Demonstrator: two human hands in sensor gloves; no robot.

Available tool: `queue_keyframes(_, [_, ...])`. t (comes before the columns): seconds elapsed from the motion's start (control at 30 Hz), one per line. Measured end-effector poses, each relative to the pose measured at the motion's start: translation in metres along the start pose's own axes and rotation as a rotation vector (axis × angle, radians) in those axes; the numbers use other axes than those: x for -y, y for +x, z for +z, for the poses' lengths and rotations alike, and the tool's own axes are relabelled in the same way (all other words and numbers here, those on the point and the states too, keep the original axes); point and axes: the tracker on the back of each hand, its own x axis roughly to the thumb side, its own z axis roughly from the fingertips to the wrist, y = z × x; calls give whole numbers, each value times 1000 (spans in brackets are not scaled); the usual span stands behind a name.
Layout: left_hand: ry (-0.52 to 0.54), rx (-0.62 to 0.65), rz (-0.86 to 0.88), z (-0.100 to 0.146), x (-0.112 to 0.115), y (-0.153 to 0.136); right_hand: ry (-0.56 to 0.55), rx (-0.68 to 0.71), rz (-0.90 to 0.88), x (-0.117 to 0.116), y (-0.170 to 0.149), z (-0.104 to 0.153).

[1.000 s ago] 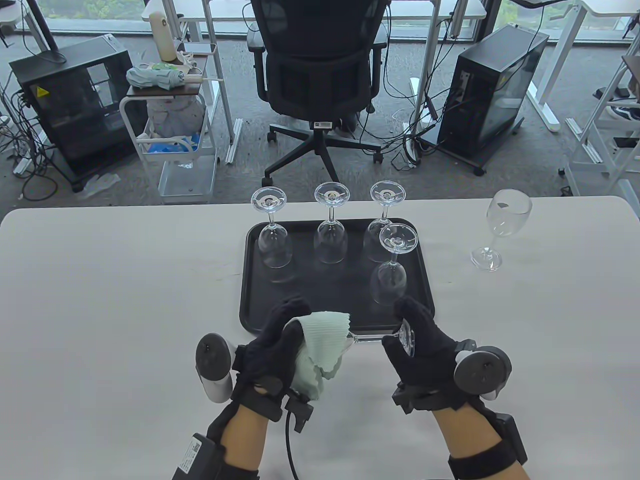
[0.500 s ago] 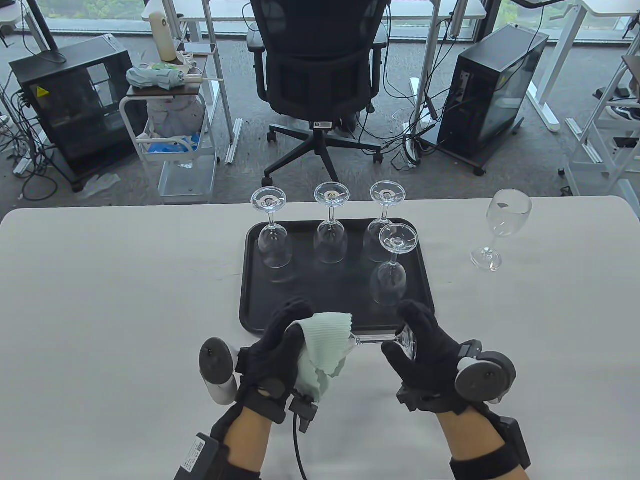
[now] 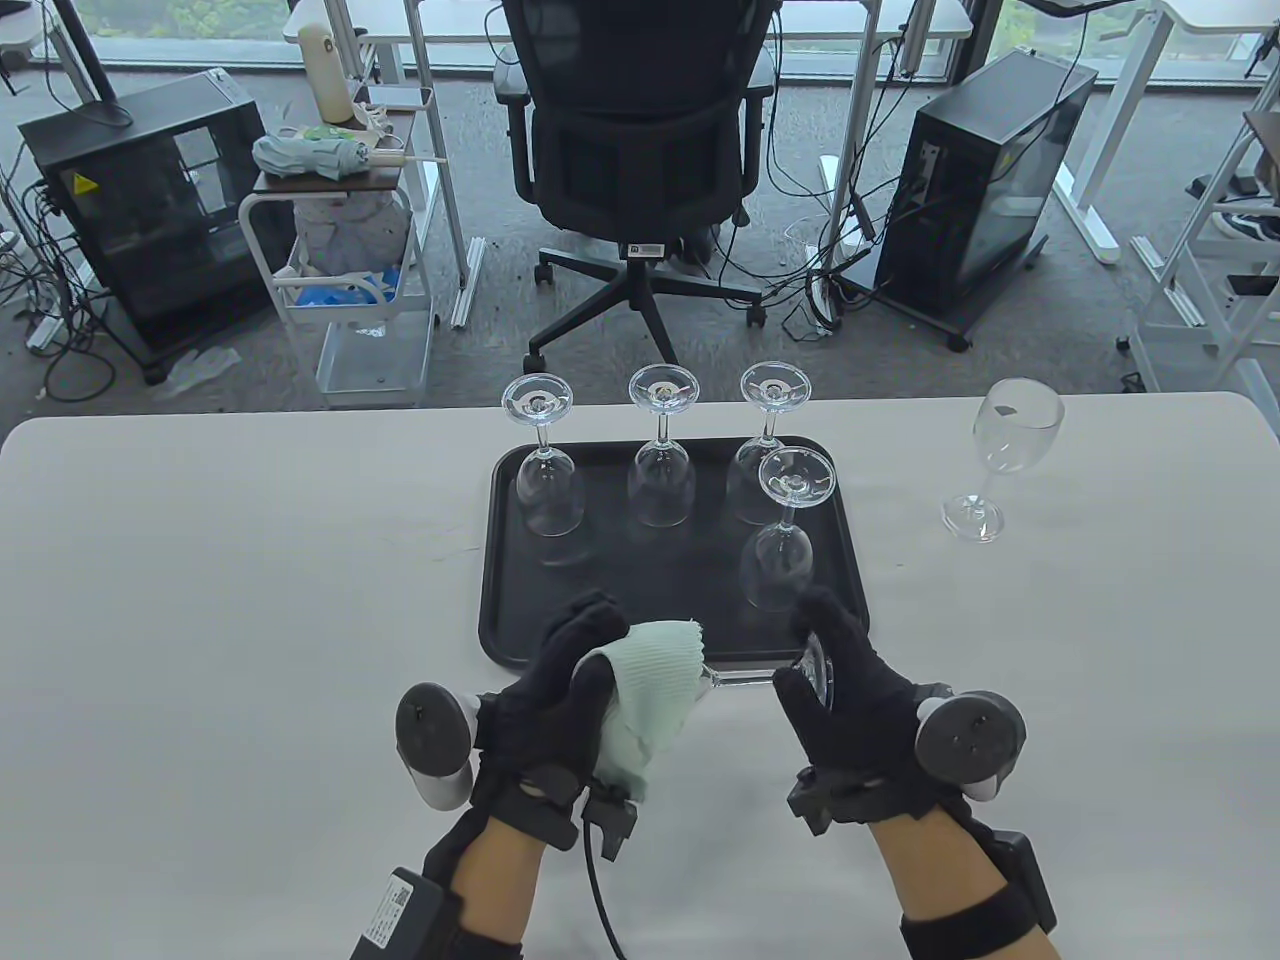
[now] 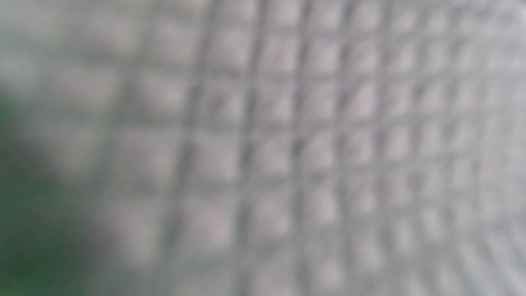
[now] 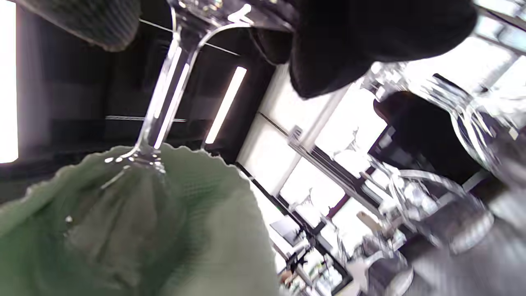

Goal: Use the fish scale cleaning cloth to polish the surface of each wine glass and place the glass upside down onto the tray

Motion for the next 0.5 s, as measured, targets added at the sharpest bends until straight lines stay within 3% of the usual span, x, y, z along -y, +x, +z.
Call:
queue_keyframes(0.13, [2,-51,80,0,-4,-3,-46,333,314,-1,12,3])
queue_keyframes(0.2, [-13,-52,104,0,-3,-4,-90,393,382,-1,15,4])
queue_keyframes(0.23, [-19,-47,92,0,-3,-4,-105,368,350,-1,13,4])
queue_keyframes(0.37, [-15,-53,71,-1,-2,-6,-48,-33,-5,1,1,-2])
queue_keyframes(0.5, [65,-57,114,-1,-13,-10,-129,-46,94,18,13,-4])
